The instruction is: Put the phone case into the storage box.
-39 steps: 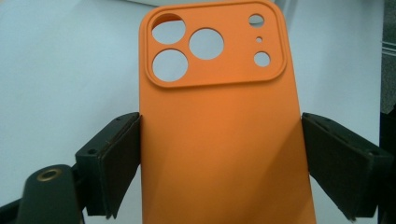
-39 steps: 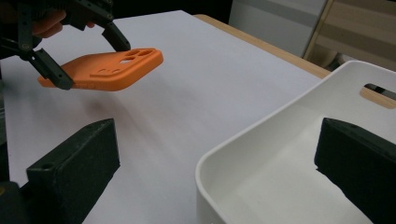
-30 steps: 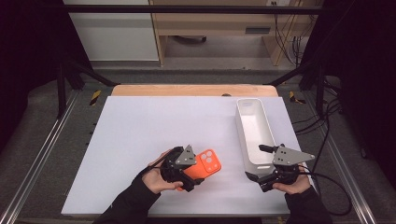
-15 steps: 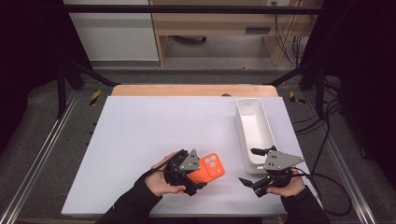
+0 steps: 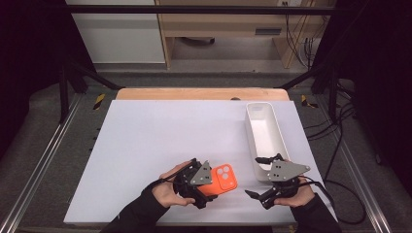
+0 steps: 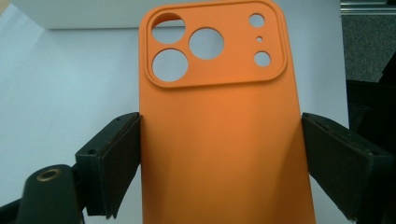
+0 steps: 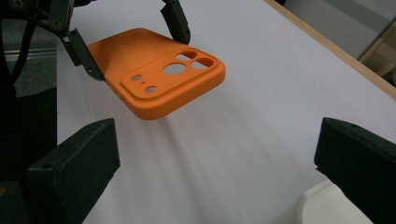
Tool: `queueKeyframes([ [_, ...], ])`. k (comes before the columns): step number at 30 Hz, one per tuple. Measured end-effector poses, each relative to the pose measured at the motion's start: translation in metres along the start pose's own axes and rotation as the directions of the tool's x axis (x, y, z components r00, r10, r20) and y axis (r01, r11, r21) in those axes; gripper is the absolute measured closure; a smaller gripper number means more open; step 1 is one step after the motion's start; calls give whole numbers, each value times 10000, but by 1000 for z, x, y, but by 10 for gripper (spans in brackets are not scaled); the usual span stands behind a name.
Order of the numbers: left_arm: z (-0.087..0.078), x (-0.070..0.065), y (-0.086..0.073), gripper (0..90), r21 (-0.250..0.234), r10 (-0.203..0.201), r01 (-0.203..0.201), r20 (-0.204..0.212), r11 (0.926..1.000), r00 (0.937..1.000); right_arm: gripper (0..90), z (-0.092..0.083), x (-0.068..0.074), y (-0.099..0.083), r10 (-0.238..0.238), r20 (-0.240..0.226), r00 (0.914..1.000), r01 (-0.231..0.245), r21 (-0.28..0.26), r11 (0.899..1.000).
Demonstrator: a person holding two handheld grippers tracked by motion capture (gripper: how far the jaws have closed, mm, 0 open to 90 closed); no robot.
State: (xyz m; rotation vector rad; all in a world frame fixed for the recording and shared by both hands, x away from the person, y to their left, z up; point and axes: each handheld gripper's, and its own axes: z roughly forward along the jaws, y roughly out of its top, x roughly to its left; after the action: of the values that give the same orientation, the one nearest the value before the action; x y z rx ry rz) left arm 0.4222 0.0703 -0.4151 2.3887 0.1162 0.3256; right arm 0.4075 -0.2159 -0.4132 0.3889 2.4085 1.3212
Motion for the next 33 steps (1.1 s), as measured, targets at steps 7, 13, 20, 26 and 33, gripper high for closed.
queueKeyframes([
  [7, -1, -3, 3, 142, -40, 415, -415, -34, 9991, 9991, 10, 5, 6, 3, -395, -292, 9988, 399, 152, 9991],
  [13, -2, -5, 5, 142, -111, 631, -630, 47, 9979, 9980, 14, 8, 11, 6, -621, -537, 9966, 630, 164, 9979],
  [20, -2, -7, 6, 142, -204, 782, -778, 203, 9968, 9967, 17, 12, 16, 8, -885, -741, 9933, 906, 244, 9956],
  [26, -2, -10, 8, 143, -248, 966, -958, 309, 9951, 9948, 20, 13, 20, 11, -1122, -840, 9901, 1143, 213, 9932],
  [33, -2, -15, 11, 143, -308, 1321, -1308, 438, 9909, 9903, 22, 15, 25, 14, -1311, -1043, 9859, 1340, 215, 9907],
])
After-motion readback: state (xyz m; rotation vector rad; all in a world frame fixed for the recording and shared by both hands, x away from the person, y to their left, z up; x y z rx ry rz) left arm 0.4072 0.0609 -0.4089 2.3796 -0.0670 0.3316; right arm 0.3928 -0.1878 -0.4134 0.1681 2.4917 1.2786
